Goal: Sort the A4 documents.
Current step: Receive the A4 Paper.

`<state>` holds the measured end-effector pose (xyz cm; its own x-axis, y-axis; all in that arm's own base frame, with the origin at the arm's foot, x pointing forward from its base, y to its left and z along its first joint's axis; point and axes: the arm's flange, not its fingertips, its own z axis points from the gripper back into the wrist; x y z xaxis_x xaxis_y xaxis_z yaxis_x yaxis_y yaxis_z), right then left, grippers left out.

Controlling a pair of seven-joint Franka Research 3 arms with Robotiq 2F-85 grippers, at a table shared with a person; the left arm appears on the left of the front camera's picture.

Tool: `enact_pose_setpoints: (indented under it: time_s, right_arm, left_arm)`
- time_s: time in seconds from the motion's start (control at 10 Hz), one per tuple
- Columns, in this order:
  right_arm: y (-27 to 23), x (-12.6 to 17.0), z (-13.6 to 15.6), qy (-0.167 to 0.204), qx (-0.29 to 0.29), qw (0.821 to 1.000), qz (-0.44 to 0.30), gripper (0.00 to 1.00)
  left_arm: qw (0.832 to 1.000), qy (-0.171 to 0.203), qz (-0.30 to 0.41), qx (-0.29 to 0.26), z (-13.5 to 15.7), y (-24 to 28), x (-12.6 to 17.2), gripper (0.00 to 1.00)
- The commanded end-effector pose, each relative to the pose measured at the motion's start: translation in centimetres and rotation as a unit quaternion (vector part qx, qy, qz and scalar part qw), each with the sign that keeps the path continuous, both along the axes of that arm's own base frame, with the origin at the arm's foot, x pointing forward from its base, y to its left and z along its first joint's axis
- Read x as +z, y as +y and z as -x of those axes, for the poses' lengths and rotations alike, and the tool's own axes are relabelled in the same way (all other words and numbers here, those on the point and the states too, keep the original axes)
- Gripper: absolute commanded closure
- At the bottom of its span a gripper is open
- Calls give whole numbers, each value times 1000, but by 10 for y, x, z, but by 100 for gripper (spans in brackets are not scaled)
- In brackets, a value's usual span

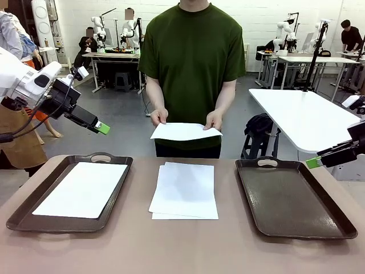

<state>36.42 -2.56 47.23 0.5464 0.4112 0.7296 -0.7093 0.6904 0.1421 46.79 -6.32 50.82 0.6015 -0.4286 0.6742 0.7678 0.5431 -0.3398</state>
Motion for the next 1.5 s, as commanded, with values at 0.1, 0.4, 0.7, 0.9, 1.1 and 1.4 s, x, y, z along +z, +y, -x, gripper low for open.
enact_pose_setpoints:
  time_s: [0.1, 0.4, 0.7, 0.9, 1.1, 1.4]
  right_arm:
    - [-1, -2, -4, -6, 7, 1000, -12, 0]
    - [-1, -2, -4, -6, 7, 1000, -12, 0]
    - [-1, -2, -4, -6, 7, 1000, -12, 0]
    - [-1, -2, -4, -6, 7, 1000, -12, 0]
    - [-1, -2, -4, -6, 7, 1000, -12, 0]
    - [-1, -2, -4, -6, 7, 1000, -12, 0]
  left_arm:
    - [1000, 0, 3, 3, 0, 0, -1, 0]
    - [1000, 0, 3, 3, 0, 0, -1, 0]
    - [1000, 0, 3, 3, 0, 0, -1, 0]
    - [1000, 0, 3, 3, 0, 0, -1, 0]
    - [1000, 0, 3, 3, 0, 0, -1, 0]
    - [1000, 0, 0, 0, 0, 0, 0, 0]
